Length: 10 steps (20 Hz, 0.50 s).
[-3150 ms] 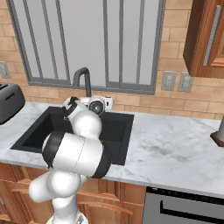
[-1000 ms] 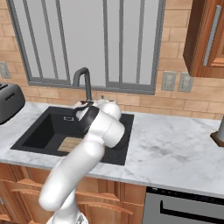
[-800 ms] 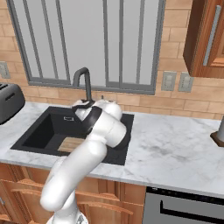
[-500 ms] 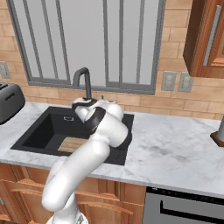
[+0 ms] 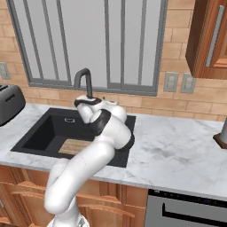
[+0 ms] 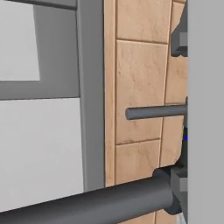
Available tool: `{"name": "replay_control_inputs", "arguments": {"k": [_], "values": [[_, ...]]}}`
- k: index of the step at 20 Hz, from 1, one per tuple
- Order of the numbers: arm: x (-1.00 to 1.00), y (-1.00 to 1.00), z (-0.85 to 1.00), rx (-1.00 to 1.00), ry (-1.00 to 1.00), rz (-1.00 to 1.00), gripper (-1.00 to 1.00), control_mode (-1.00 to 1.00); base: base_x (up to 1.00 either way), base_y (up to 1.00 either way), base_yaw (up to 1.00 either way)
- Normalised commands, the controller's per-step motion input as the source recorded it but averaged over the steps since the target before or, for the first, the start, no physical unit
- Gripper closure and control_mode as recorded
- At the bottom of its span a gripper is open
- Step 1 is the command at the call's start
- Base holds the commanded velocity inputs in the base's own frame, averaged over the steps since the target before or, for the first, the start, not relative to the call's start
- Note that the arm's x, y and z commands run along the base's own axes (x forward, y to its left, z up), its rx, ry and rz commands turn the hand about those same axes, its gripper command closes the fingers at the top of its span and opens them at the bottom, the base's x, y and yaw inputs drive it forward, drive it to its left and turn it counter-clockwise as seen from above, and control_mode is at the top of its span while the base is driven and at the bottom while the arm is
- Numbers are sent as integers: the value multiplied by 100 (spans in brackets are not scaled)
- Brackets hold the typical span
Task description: Turn on the sink faucet with hot water and rinse the cutting board for ten seconds, then turn off the faucet. Push the cutting board to reach the water if necessary.
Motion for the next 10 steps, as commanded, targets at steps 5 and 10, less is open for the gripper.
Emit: {"name": "replay_control_inputs", "arguments": {"k": [5,10], "values": [[15,0,0,0,0,0,-100,-100,0,0,0],[13,0,0,0,0,0,-100,-100,0,0,0]]}}
